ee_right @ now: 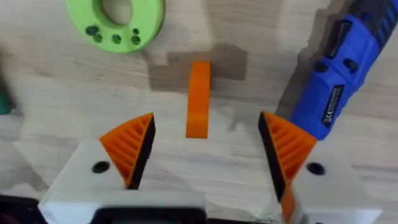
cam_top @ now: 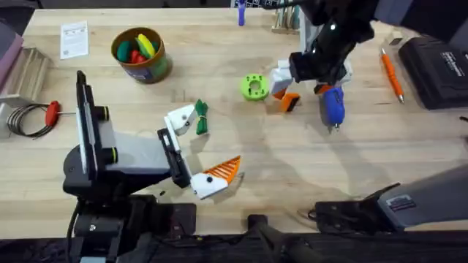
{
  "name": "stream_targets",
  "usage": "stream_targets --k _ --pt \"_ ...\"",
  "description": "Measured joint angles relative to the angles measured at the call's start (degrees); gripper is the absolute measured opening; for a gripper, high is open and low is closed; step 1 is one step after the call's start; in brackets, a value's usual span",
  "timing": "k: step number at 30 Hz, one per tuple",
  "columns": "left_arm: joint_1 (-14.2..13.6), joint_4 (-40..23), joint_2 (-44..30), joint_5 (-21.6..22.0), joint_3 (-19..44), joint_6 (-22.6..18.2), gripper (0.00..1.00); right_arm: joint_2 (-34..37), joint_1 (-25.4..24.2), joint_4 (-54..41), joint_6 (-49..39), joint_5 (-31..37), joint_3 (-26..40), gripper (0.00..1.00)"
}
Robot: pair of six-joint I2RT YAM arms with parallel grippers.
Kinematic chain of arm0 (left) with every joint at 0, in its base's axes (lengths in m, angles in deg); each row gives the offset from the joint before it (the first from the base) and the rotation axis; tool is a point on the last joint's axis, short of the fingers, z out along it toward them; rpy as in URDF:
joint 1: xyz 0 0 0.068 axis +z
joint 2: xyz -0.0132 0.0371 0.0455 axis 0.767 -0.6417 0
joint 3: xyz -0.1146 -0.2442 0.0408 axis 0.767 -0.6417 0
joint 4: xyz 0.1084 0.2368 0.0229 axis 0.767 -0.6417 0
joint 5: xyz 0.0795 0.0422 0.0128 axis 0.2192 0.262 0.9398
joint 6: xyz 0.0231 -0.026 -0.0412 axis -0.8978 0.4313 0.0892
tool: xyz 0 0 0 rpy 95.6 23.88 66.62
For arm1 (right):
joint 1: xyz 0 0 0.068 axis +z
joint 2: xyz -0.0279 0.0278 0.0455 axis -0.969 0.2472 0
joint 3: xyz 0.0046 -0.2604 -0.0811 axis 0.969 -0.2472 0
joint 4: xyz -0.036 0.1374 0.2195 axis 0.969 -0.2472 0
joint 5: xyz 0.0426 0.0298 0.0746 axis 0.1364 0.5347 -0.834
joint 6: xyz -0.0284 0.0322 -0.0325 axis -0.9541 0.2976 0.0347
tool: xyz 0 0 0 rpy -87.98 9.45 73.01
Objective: Pick up the gripper from the table and insert it into the empty holder that is missing its gripper. Then pick up a screw, insert it into the mounting hole, and use the screwdriver to tighten it. Finally, clean up the table by picking up the vegetable and placing it into the bucket.
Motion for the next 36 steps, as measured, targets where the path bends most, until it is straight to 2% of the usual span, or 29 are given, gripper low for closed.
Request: stream_targets --k 7,12,13,16,19,21,22,23,36 --pt "0.0 0.0 0.0 0.0 0.0 0.0 0.985 0.09 0.0 2.48 1.74 0.71 -3.61 0.982" --pt "-0.01 0.0 0.0 0.0 0.0 0.0 0.985 0.1 0.0 3.84 2.1 0.88 -3.69 0.882" --pt "0.0 0.0 0.0 0.0 0.0 0.0 0.986 0.11 0.0 4.14 2.09 0.88 -3.69 0.837" --pt "0.0 0.0 0.0 0.0 0.0 0.0 0.986 0.09 0.0 4.68 2.15 0.84 -3.71 0.619" --pt "0.0 0.0 0.0 0.0 0.0 0.0 0.986 0.09 0.0 4.64 2.25 0.8 -3.71 0.327" --pt "0.0 0.0 0.0 0.0 0.0 0.0 0.986 0.09 0.0 4.46 2.17 0.8 -3.71 0.193" --pt "0.0 0.0 0.0 0.0 0.0 0.0 0.986 0.09 0.03 4.38 2.16 0.85 -3.71 0.081" --pt "0.0 0.0 0.0 0.0 0.0 0.0 0.986 0.09 0.04 4.38 2.4 0.86 -3.71 0.026" --pt "0.0 0.0 0.0 0.0 0.0 0.0 0.986 -0.5 0.07 4.43 2.3 0.84 -3.66 0.009"
